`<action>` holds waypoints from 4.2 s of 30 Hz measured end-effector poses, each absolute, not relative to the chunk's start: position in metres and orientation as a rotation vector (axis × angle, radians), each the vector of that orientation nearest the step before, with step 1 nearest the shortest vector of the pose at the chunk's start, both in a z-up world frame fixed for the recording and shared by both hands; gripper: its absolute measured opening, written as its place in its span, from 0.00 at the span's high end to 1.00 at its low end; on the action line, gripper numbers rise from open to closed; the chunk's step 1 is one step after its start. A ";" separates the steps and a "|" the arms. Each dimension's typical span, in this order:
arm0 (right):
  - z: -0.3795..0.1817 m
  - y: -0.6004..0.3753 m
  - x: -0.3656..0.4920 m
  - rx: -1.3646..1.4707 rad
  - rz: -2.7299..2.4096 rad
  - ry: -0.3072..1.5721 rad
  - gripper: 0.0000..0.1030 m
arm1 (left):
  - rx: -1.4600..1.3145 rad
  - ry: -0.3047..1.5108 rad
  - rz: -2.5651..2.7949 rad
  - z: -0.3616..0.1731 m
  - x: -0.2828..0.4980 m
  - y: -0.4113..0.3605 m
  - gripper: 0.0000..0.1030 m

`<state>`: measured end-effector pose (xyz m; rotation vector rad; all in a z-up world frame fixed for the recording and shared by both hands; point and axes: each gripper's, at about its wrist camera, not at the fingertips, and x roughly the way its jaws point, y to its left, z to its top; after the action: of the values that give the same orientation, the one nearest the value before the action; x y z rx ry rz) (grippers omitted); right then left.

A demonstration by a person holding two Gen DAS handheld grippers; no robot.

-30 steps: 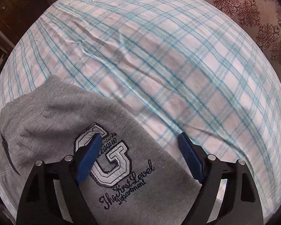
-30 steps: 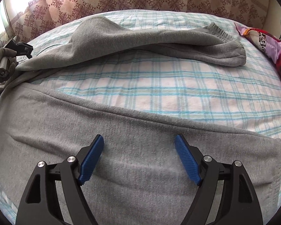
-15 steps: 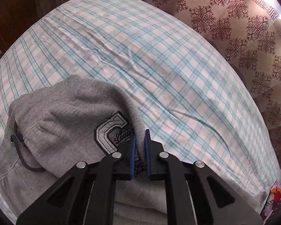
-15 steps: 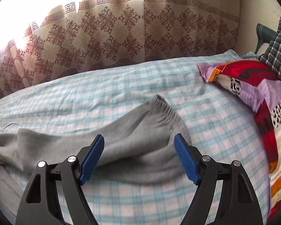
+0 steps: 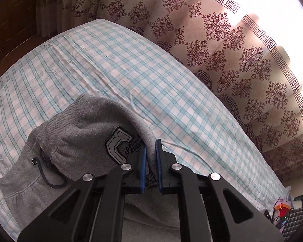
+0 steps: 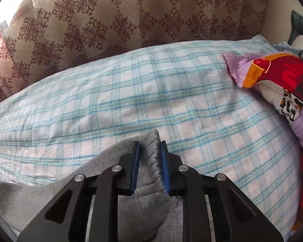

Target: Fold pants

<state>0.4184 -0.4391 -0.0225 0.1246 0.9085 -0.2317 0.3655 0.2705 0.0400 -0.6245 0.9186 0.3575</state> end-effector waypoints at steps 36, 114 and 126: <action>0.116 -0.419 0.383 0.064 -0.392 0.530 0.89 | -0.595 0.753 0.353 0.059 0.392 0.301 0.92; 0.003 -0.419 0.444 0.203 -0.340 0.893 0.23 | -0.327 1.016 0.454 -0.044 0.380 0.333 0.16; 0.013 -0.395 0.529 0.181 -0.302 0.881 0.23 | -0.338 1.002 0.533 -0.032 0.405 0.333 0.16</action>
<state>0.5288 -0.3946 0.0129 0.1811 0.8807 -0.3024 0.4054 0.3325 -0.0321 -0.3385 1.0017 0.5333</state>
